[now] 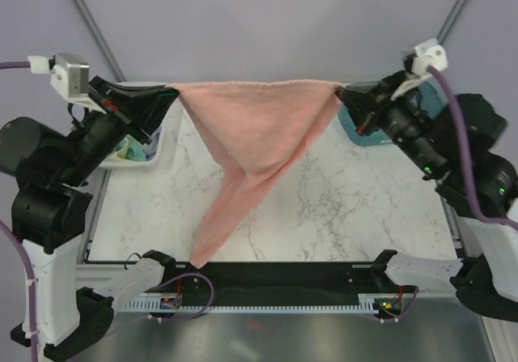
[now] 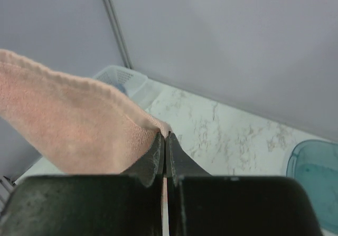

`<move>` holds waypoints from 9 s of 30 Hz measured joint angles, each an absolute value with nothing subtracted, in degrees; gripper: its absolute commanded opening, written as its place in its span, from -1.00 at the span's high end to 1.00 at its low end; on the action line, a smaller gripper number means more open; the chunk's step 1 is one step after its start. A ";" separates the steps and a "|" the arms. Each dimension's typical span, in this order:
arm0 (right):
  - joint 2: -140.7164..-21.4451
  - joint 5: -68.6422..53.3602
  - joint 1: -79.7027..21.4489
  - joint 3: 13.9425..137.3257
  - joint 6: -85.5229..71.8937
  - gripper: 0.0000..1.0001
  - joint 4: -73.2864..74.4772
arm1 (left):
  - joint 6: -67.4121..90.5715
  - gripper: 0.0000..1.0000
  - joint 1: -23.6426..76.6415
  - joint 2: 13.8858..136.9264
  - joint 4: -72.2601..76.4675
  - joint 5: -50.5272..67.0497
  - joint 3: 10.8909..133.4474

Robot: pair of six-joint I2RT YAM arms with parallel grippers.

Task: Fold and stack the towels
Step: Flatten out the crumpled towel, then fold the towel

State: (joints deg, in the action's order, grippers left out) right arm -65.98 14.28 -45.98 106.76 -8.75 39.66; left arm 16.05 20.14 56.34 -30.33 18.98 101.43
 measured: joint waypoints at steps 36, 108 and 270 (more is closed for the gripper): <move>-54.30 9.91 -46.76 105.45 7.42 1.00 22.76 | 23.14 0.96 20.93 58.78 -29.58 29.34 113.58; -110.96 -1.76 -16.32 115.63 3.79 1.00 1.26 | 7.44 0.95 12.60 102.24 -2.59 2.94 108.03; -58.92 -4.56 -28.67 36.34 -32.71 -0.01 29.74 | 38.79 -0.16 43.59 63.20 -47.40 -20.73 47.35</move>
